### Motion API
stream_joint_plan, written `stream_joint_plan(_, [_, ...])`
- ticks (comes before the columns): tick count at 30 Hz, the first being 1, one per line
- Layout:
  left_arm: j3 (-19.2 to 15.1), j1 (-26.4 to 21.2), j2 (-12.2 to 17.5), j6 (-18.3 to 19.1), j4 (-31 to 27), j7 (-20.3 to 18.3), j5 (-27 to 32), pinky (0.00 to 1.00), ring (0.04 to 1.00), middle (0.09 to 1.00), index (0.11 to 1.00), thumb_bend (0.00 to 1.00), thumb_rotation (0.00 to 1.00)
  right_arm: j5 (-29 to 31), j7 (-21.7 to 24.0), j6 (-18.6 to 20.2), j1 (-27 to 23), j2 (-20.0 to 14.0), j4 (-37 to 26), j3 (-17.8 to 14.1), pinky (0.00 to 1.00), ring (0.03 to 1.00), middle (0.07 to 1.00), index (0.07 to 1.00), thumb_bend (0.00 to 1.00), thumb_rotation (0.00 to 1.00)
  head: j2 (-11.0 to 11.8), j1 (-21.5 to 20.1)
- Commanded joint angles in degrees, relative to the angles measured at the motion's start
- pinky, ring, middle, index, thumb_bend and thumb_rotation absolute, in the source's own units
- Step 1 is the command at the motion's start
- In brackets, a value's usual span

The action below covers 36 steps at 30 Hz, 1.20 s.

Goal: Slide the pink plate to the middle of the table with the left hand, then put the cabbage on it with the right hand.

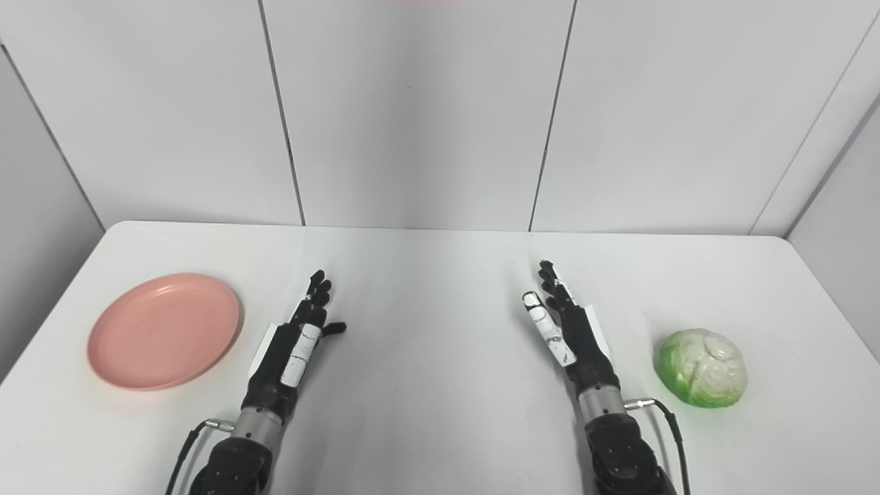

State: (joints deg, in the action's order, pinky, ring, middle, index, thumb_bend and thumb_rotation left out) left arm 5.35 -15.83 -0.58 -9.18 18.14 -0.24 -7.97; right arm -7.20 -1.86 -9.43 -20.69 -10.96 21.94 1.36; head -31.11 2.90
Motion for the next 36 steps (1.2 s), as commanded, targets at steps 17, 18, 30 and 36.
stream_joint_plan(17, [0.1,-0.1,0.4,1.0,0.5,-0.4,-0.1,0.98,1.000,0.995,1.000,0.78,1.00,-0.3,0.7,0.3,-0.8,0.2,0.0,0.5,0.90,0.919,0.931,0.939,0.83,1.00,0.0,0.1])
stream_joint_plan(18, [0.1,-0.1,0.4,0.7,0.6,-0.4,0.1,0.98,1.000,0.998,1.000,0.78,1.00,-0.1,0.8,0.4,-0.8,0.3,-0.1,0.4,0.90,0.919,0.931,0.940,0.83,1.00,0.0,0.1])
stream_joint_plan(30, [0.3,-0.3,0.1,0.8,1.3,0.5,-0.8,0.97,0.999,0.992,1.000,0.79,1.00,0.5,1.5,0.6,-0.7,0.0,0.0,0.3,0.91,0.931,0.941,0.945,0.85,1.00,0.3,2.2])
stream_joint_plan(36, [0.9,-0.7,-0.6,1.2,2.1,2.3,-3.1,0.96,0.989,0.984,0.991,0.76,1.00,0.8,2.1,0.1,-0.5,-0.9,-0.2,0.1,0.93,0.941,0.945,0.940,0.85,1.00,1.0,6.6])
